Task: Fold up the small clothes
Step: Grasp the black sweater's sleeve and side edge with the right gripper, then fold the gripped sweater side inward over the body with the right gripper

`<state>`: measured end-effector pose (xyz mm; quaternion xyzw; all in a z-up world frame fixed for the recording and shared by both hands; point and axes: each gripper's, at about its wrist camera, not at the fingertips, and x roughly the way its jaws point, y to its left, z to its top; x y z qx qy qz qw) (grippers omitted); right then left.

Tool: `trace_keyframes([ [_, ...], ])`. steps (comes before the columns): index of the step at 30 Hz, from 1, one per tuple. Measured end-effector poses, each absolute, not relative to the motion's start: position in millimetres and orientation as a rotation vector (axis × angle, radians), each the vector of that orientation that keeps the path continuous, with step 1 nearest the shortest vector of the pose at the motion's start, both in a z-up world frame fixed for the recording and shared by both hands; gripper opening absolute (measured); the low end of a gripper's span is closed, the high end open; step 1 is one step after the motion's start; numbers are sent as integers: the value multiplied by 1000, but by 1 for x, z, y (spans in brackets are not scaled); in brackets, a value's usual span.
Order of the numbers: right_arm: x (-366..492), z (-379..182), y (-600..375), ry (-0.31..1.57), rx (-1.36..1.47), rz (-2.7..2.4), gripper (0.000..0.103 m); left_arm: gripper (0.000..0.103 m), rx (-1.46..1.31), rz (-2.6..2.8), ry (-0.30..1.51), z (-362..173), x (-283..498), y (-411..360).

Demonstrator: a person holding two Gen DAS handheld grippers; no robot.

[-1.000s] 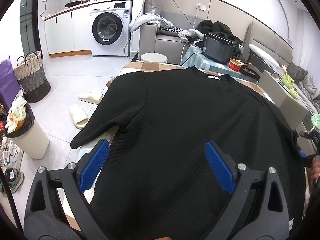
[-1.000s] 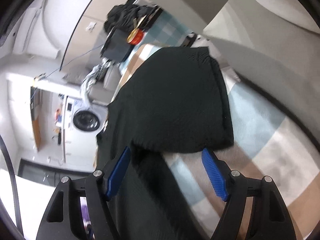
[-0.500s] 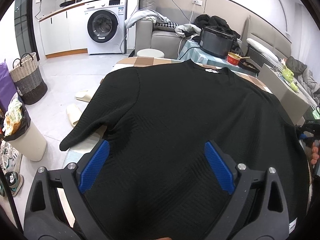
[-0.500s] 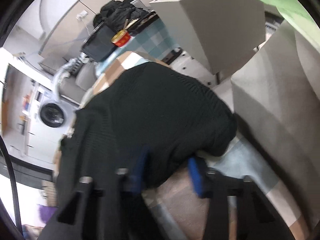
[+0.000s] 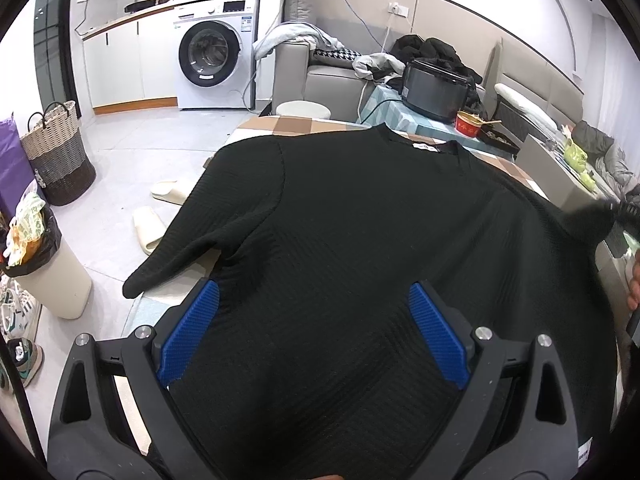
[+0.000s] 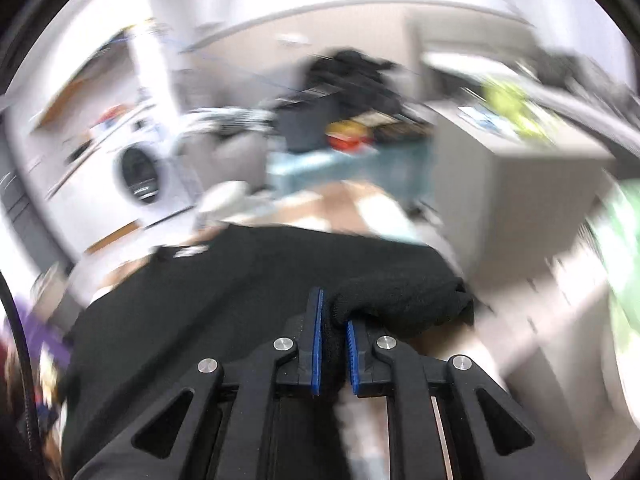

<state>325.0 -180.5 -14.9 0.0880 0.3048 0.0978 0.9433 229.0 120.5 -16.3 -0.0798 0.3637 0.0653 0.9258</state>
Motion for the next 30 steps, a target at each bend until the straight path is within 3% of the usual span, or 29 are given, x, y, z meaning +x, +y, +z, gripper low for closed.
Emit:
trace_keyframes([
  [3,326,-13,-126,656,38,428,11,95,-174,151,737,-14,226,127],
  [8,319,-64,-66,883,-182,609,12,95,-193,177,728,-12,222,137],
  [10,319,-79,-62,954,-200,574,22,95,-199,180,729,-13,220,141],
  [11,320,-85,-65,987,-187,559,32,95,-198,181,732,-14,220,142],
  [14,315,-82,-82,968,-97,553,48,95,-196,185,735,-15,221,143],
  [17,317,-72,-115,942,37,490,53,95,-201,184,733,-16,222,144],
  [24,349,-83,-174,1021,431,319,53,95,-207,162,733,-18,223,140],
  [30,378,-102,-186,1022,584,257,53,95,-197,150,741,-21,224,133],
])
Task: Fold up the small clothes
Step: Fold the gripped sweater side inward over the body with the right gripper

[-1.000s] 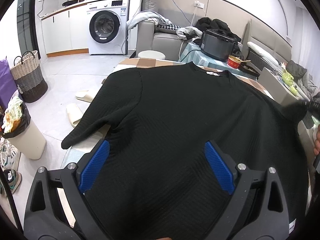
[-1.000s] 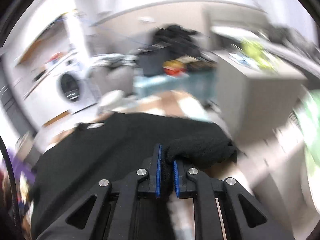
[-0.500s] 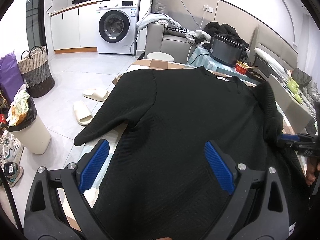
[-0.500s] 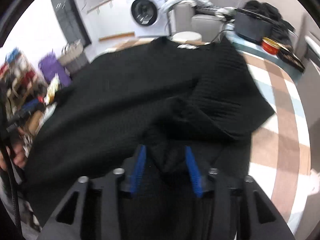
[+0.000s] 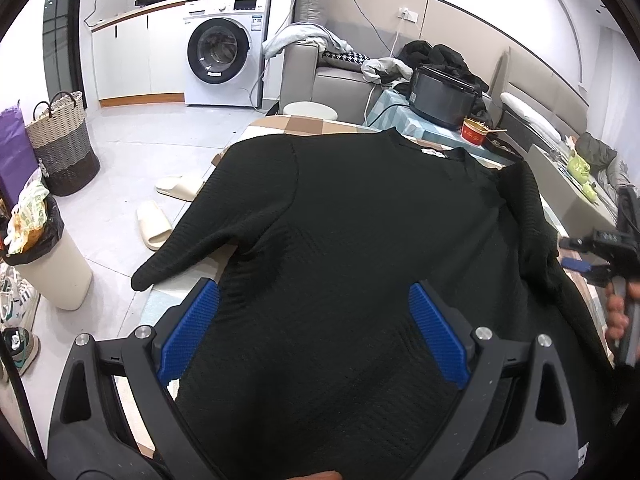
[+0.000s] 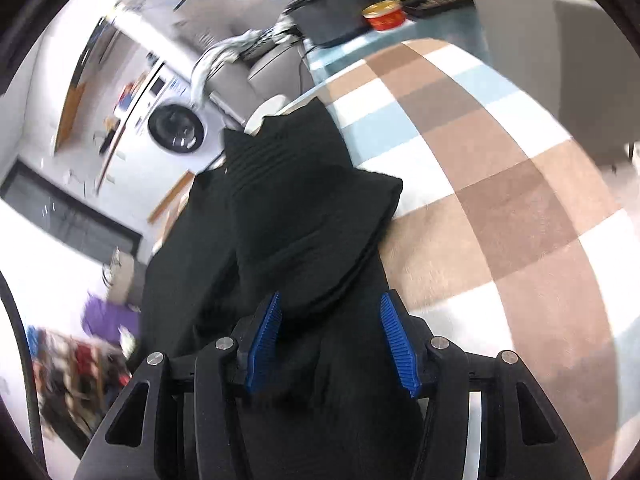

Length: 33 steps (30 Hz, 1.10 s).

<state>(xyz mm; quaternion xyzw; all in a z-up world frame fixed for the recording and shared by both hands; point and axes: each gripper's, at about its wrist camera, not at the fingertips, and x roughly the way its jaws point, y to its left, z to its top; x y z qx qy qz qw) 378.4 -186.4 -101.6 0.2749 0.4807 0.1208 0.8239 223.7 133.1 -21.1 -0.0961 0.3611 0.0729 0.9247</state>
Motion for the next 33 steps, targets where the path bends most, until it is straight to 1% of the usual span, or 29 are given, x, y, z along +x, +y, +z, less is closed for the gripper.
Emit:
trace_keyframes([
  [3,394,-104,-184,1023,580,233,51,95,-197,144,745,-23,223,131],
  [4,399,-102,-181,1015,575,225,42,95,-195,142,745,-23,223,130],
  [5,404,-101,-179,1009,558,212,29,95,-194,142,746,-23,224,130],
  [6,407,-102,-177,1009,548,207,21,95,-193,143,748,-24,224,130],
  [7,410,-103,-177,1005,549,210,9,95,-195,141,750,-25,224,130],
  [8,411,-101,-177,994,553,220,6,95,-197,138,754,-26,224,130],
  [11,408,-77,-165,907,535,290,6,95,-196,137,762,-28,224,130],
  [15,411,-27,-113,800,500,549,6,95,-194,136,763,-29,224,129],
  [16,411,-18,-99,798,485,610,9,95,-192,137,761,-28,224,129],
  [17,411,-10,-85,798,476,681,22,95,-189,139,760,-29,225,129],
  [18,406,-2,-75,772,473,749,31,95,-187,142,761,-29,225,129],
  [19,402,1,-73,756,458,743,48,95,-188,142,761,-29,225,129],
  [20,398,4,-72,746,423,705,56,95,-190,141,761,-29,225,129],
  [23,391,-4,-85,777,237,486,56,95,-191,142,759,-29,225,129],
  [24,394,-18,-92,843,157,382,56,95,-193,143,760,-29,225,130],
  [27,397,-61,-108,980,35,227,56,95,-200,142,766,-32,227,131],
  [30,398,-96,-122,1070,99,212,55,95,-198,147,766,-32,227,132],
  [33,394,-107,-120,1075,102,220,55,95,-209,165,769,-34,229,137],
])
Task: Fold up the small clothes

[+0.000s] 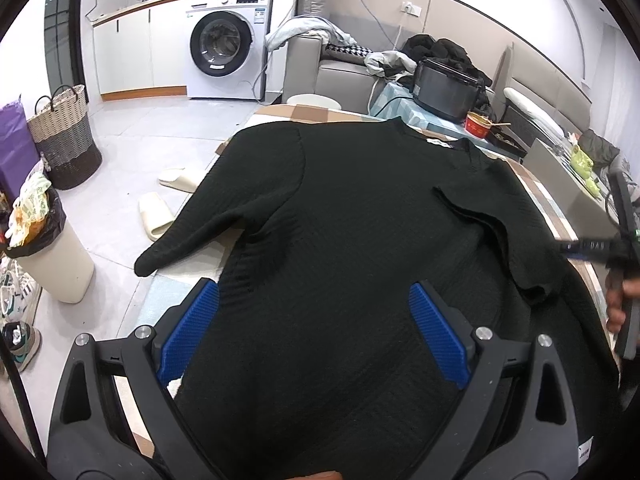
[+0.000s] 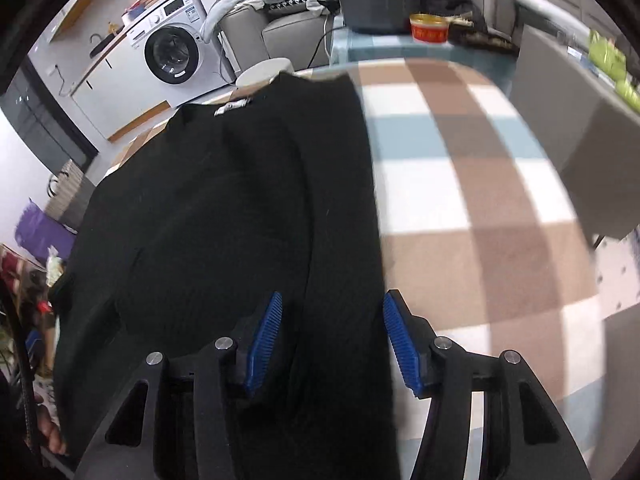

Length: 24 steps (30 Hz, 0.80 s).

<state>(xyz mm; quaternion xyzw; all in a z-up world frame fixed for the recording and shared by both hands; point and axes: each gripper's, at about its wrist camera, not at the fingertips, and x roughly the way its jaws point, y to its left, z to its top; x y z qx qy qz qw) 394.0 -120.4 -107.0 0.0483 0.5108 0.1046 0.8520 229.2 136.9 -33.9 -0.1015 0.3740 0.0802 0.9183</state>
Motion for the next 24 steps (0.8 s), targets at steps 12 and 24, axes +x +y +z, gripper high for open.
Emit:
trace_keyframes([
  [12,399,-111,-121,1000,43,231,7,95,-250,240,775,-41,229,164],
  [24,381,-94,-161,1027,126,132,29,95,-339,322,777,-46,228,209],
])
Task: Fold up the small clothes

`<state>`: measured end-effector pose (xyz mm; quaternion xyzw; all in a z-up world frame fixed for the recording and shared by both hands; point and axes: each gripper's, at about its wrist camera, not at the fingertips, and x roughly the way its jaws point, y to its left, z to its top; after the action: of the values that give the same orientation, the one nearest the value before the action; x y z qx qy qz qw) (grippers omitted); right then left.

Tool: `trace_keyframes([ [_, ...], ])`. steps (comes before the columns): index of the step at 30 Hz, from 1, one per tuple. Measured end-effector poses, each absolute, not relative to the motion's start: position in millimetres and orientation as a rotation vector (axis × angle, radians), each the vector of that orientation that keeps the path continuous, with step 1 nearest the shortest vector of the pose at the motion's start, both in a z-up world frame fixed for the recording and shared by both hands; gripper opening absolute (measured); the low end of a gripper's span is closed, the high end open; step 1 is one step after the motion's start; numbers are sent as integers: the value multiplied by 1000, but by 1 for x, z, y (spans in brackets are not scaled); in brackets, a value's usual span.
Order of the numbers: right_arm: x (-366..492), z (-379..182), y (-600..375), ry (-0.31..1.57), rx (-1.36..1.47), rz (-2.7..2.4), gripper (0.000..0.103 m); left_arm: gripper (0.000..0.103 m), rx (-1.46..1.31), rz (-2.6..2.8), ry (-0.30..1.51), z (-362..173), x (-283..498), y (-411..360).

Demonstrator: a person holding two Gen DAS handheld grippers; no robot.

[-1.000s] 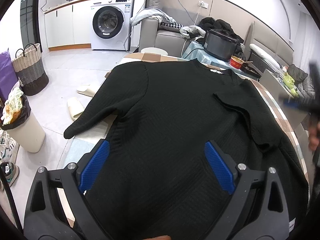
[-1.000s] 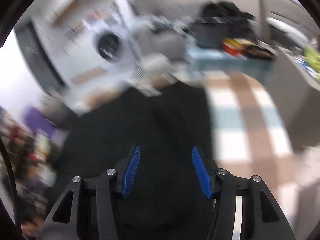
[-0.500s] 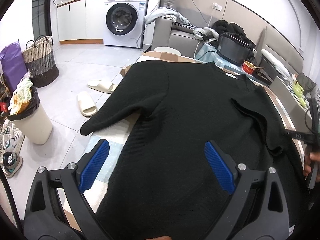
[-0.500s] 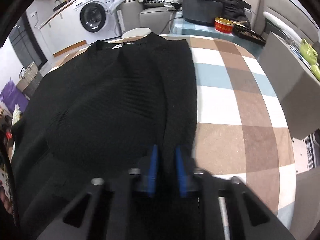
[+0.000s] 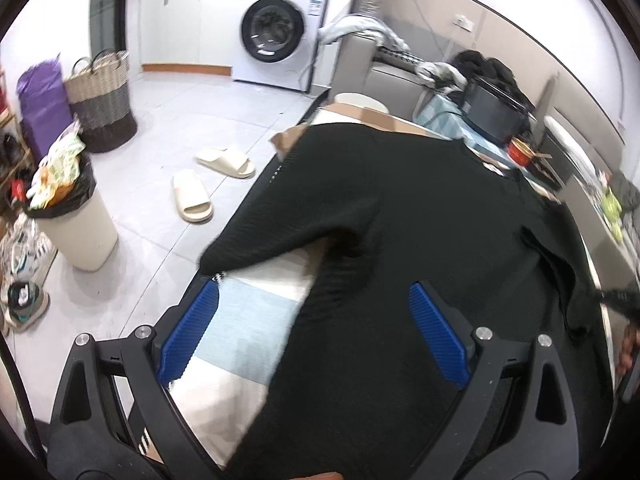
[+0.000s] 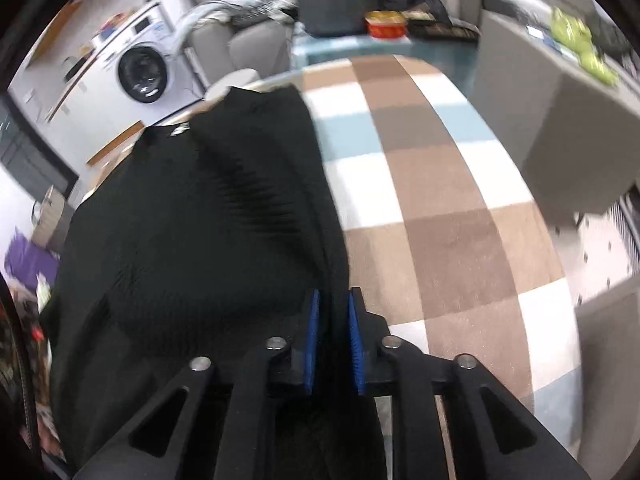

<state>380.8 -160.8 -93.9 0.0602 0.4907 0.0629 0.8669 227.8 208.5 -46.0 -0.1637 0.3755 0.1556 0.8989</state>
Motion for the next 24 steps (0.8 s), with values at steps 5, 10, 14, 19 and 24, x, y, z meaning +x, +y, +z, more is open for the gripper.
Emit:
trace_keyframes([
  [5,355,-73,-156,957,141,197,44,94,-491,355,802,-57,229,253],
  [10,342,-59,-154,922,180,219,47,81,-713,299,797,-68,229,294],
  [14,338,-55,-149,912,180,232,47,79,-853,280,811,-86,234,320],
  [19,335,-56,-149,919,184,231,47,79,-1002,313,834,-120,246,354],
  [24,336,-66,-154,943,195,215,47,67,-1052,281,862,-146,269,364],
])
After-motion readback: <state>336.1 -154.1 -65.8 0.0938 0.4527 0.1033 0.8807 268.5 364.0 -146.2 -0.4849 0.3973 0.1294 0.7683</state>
